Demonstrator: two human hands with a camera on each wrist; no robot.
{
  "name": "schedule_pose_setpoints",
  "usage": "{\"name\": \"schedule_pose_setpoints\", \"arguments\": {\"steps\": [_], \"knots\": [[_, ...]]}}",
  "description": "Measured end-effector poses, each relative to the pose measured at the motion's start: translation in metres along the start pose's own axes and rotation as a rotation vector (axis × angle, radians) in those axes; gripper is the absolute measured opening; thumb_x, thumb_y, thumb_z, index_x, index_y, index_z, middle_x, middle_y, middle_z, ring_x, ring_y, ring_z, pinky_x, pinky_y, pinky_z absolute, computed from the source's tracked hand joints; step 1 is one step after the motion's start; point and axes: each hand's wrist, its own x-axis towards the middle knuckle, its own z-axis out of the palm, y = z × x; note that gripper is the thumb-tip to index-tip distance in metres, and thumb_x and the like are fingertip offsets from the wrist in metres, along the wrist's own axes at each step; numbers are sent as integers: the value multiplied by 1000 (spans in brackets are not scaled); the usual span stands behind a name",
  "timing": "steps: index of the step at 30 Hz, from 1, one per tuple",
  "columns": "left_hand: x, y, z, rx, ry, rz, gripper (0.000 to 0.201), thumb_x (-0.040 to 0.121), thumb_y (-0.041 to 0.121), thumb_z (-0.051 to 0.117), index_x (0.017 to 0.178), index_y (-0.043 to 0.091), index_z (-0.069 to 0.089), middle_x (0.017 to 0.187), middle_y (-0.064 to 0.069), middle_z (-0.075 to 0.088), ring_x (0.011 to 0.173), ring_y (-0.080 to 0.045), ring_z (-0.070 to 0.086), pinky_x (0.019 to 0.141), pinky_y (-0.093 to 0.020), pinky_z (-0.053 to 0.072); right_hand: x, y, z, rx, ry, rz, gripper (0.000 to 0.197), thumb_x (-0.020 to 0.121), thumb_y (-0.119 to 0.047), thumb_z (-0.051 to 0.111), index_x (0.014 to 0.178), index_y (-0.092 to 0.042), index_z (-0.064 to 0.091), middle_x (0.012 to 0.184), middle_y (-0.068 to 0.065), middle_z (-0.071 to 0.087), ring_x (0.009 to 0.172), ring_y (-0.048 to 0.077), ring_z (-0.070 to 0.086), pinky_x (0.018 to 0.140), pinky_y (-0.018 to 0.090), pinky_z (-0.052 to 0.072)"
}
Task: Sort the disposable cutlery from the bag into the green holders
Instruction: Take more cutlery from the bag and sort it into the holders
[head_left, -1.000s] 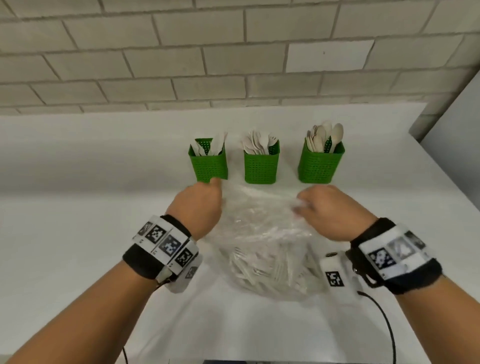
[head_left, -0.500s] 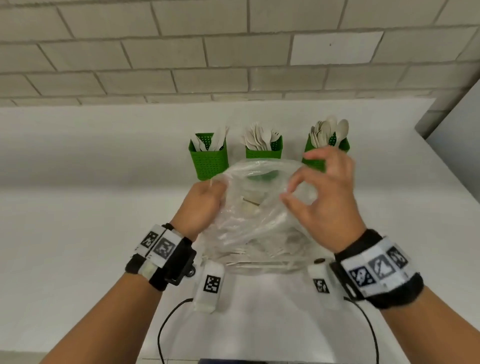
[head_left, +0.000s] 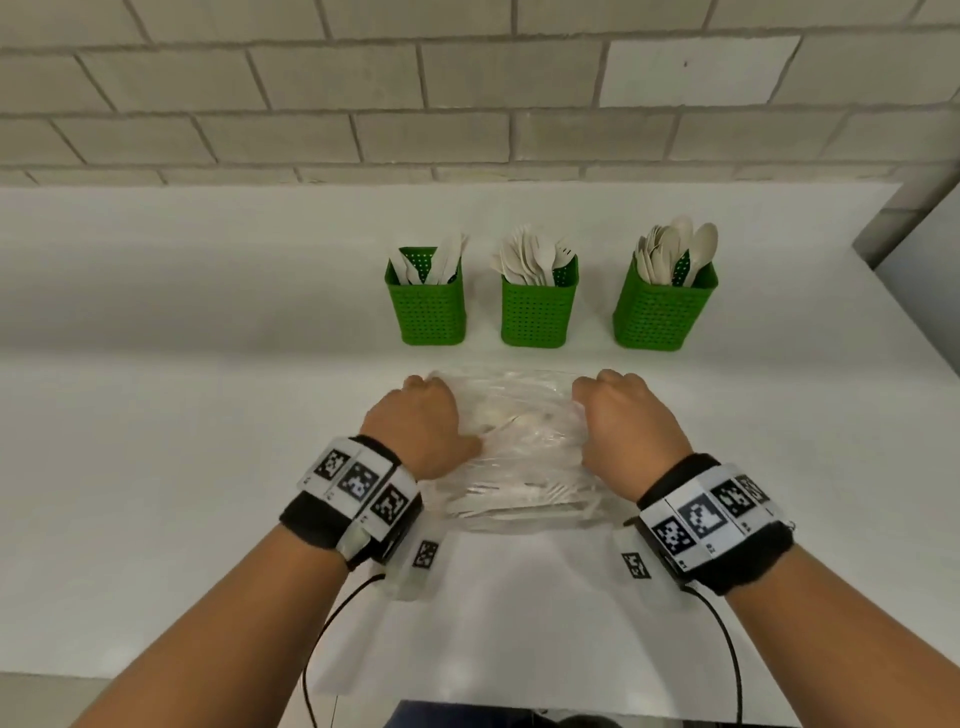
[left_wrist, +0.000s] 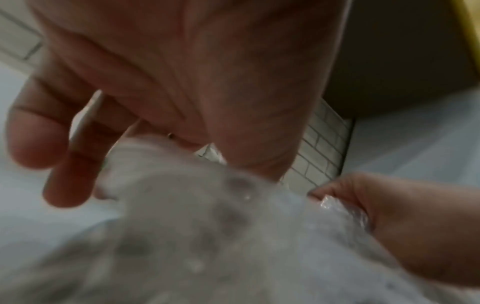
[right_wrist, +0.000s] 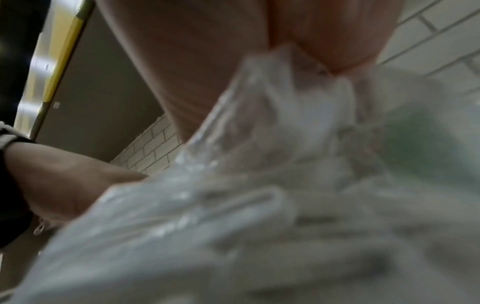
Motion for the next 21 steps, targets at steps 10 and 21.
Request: {"name": "schedule_pose_setpoints", "arguments": {"steps": [10, 21], "knots": [[-6, 18, -19, -990, 376, 139, 46, 83, 41, 67, 55, 14, 41, 50, 6, 39, 49, -12, 37, 54, -26, 33, 2, 20, -28, 1632, 299, 220, 41, 57, -17, 88, 76, -12, 52, 80, 8, 51, 77, 24, 54, 85, 40, 49], [-10, 24, -14, -25, 49, 112, 74, 70, 42, 81, 116, 14, 31, 103, -5, 46, 93, -32, 59, 68, -38, 41, -14, -8, -5, 40, 346, -195, 49, 61, 1, 54, 88, -37, 68, 140, 13, 42, 139, 35, 20, 113, 54, 7]]}}
